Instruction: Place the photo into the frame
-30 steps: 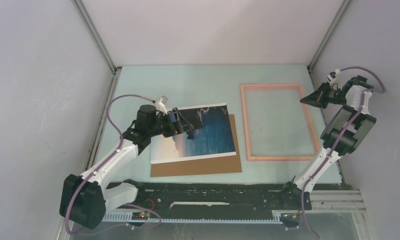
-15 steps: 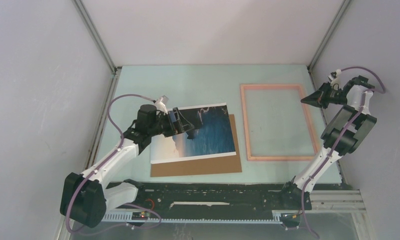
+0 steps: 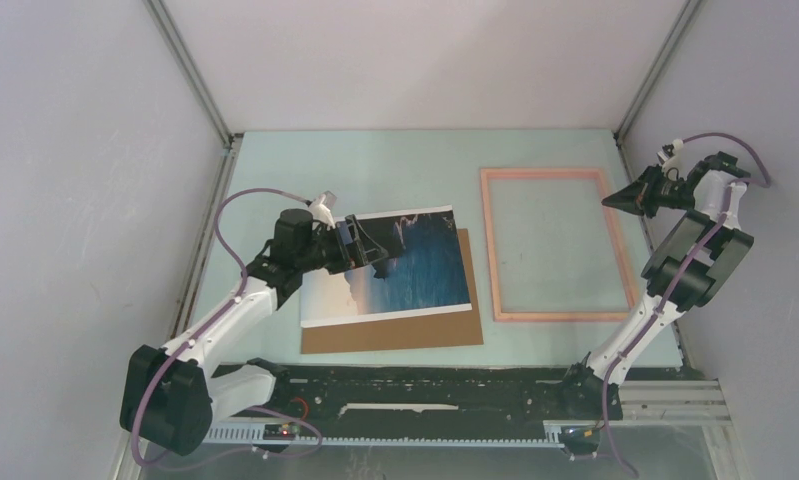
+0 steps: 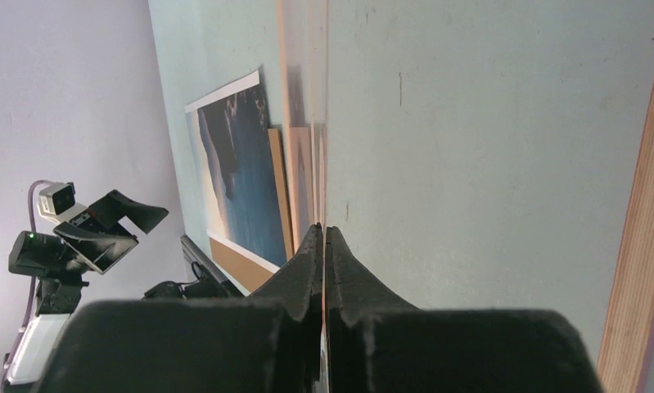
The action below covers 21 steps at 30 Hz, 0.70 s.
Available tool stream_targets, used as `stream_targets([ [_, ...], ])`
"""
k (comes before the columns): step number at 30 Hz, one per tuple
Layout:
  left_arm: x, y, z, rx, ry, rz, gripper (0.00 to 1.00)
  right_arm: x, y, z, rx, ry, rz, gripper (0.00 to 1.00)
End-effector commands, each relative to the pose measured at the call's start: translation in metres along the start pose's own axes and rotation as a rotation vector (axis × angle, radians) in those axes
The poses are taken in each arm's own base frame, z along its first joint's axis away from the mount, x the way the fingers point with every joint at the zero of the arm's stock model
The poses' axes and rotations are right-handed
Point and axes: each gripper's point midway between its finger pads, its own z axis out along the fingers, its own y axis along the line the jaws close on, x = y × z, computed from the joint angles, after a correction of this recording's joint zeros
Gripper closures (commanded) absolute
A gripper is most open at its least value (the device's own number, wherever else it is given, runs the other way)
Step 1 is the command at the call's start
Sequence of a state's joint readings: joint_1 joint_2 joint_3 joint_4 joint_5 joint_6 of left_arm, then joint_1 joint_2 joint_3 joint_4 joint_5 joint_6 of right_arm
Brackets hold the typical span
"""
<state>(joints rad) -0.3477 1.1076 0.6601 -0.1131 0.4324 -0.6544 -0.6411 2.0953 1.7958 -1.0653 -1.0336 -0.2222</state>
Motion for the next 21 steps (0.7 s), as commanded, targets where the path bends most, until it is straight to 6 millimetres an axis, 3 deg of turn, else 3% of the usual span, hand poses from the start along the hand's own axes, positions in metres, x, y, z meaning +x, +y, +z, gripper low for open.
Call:
stream_targets([
  [1, -0.016, -0.021, -0.001, 0.069, -0.035, 0.042, 0.03, -0.018, -0.012, -0.018, -0.002, -0.059, 0.015, 1.00],
  [21, -0.015, -0.021, 0.001, 0.070, -0.029, 0.039, 0.03, -0.015, -0.016, -0.007, -0.007, -0.026, 0.024, 1.00],
])
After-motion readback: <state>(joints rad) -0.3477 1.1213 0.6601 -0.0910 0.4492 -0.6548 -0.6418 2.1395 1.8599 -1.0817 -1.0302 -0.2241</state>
